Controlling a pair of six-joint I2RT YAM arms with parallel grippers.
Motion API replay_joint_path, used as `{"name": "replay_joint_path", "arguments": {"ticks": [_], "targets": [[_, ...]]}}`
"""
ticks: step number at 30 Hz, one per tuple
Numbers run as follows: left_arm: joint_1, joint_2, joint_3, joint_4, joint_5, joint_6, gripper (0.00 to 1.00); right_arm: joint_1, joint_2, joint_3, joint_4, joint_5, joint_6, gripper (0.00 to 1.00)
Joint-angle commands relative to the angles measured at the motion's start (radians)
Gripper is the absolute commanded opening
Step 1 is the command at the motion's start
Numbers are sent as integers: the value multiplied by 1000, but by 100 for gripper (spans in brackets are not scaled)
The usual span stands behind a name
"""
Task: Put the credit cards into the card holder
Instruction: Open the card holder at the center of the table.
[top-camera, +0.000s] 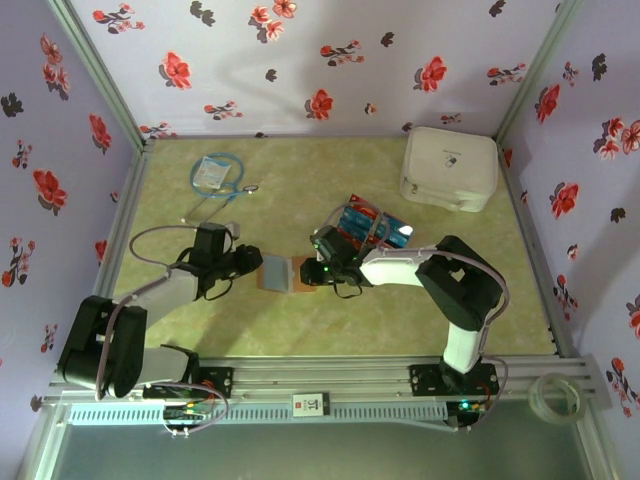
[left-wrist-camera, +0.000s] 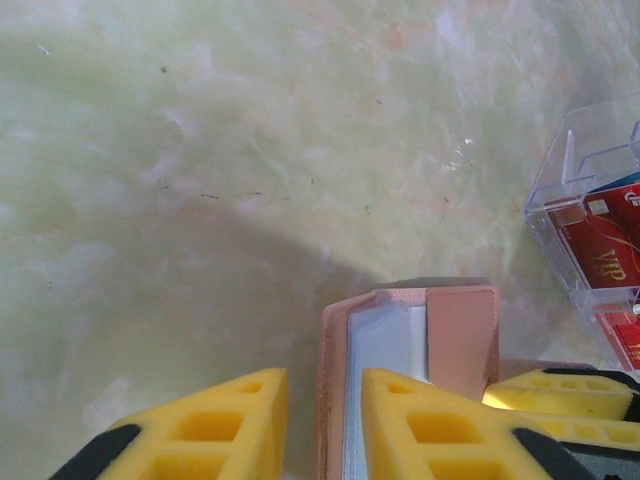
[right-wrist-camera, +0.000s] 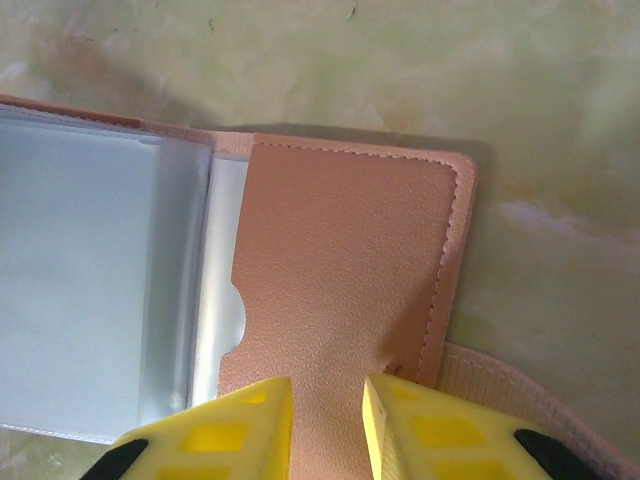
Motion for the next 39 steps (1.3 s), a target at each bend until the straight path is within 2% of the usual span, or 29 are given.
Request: {"name": "replay_joint_path", "arguments": {"ticks": [1, 4, 9, 13, 16, 20, 24, 28, 32, 39], "targets": [[8, 14, -10, 35, 22, -5, 24, -5, 33, -25, -26, 18, 15, 26], [8, 17, -11, 40, 26, -8, 23, -6, 36, -26, -25, 18, 15, 26], [8, 17, -11, 46, 33, -7, 14, -6, 44, -25, -21, 12, 18, 25], [12, 1, 2, 40, 49, -3, 0, -7, 59, -19, -17, 0, 23, 26], [13, -22, 16, 37, 72, -12, 0, -8, 71, -9, -12, -13, 27, 26], [5, -53, 26, 98, 134, -90, 0, -7, 91, 19, -9, -37, 32, 26], [-52, -39, 52, 160, 132, -161, 0, -7, 123, 60, -11, -58, 35, 27], [-75, -11, 91, 130, 104, -151, 0, -13, 129, 84, -14, -66, 38, 27], [-51, -20, 96, 56, 51, -97, 0, -40, 76, 55, -19, -52, 41, 28], [-2, -29, 63, 55, 33, -83, 0, -81, -79, 11, -83, -25, 13, 31]]}}
